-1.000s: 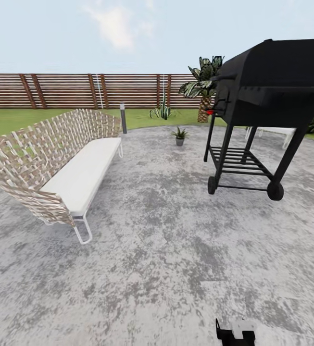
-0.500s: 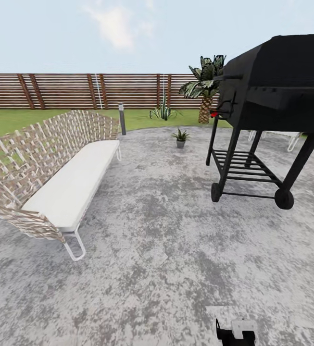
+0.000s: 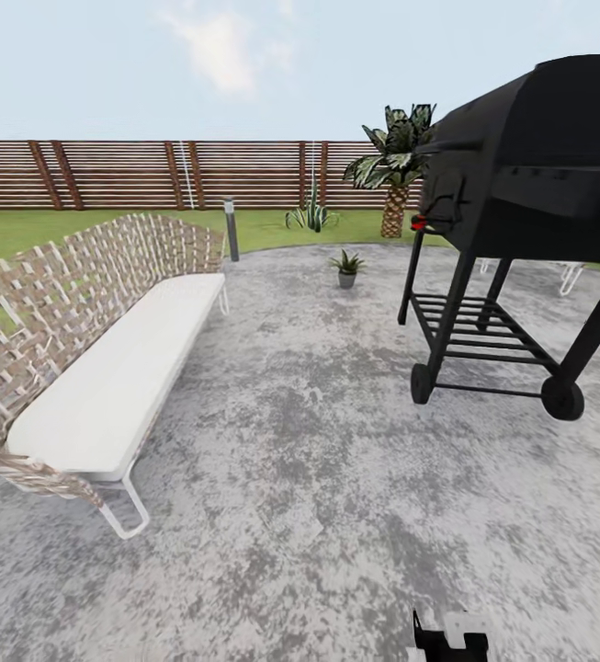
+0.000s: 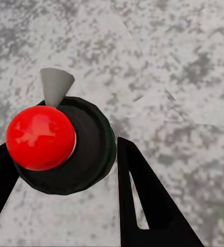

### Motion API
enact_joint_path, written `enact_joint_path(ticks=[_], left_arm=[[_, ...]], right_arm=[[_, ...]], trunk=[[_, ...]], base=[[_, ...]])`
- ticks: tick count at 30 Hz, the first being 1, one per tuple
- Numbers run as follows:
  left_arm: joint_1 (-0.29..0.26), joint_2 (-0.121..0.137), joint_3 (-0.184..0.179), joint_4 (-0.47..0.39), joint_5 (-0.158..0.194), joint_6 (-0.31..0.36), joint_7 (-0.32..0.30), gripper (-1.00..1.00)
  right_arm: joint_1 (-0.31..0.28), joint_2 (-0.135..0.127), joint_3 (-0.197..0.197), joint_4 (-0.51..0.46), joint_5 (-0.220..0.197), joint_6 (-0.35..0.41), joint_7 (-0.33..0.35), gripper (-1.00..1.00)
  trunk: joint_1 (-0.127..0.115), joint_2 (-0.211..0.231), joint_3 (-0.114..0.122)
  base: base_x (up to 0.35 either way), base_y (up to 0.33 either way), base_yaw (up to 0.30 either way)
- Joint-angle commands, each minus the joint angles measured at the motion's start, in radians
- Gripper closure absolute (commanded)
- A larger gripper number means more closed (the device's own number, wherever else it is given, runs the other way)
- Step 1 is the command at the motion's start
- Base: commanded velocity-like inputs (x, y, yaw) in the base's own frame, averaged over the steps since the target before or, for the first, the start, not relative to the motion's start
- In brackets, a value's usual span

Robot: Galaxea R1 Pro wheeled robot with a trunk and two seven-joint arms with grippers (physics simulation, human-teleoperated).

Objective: Pick up the pesticide atomizer in the garden and spray insectifuge to fully cover both potted plants in the garden.

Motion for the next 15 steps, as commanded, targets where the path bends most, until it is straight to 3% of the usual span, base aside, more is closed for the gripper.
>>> enact_joint_path(ticks=[1, 15], left_arm=[[-0.001, 0.0, 0.002, 0.001, 0.005, -0.003, -0.001, 1.0], [-0.001, -0.001, 0.002, 0.001, 0.005, -0.003, -0.001, 1.0]], right_arm=[[0.0, 0.0, 0.009, 0.0, -0.006, -0.001, -0.004, -1.0], [0.0, 0.001, 0.009, 0.0, -0.006, -0.001, -0.004, -1.0]], trunk=[[0.0, 0.0, -0.001], [0.0, 0.0, -0.001]], base=[[0.34, 0.0, 0.0], [0.34, 0.0, 0.0]])
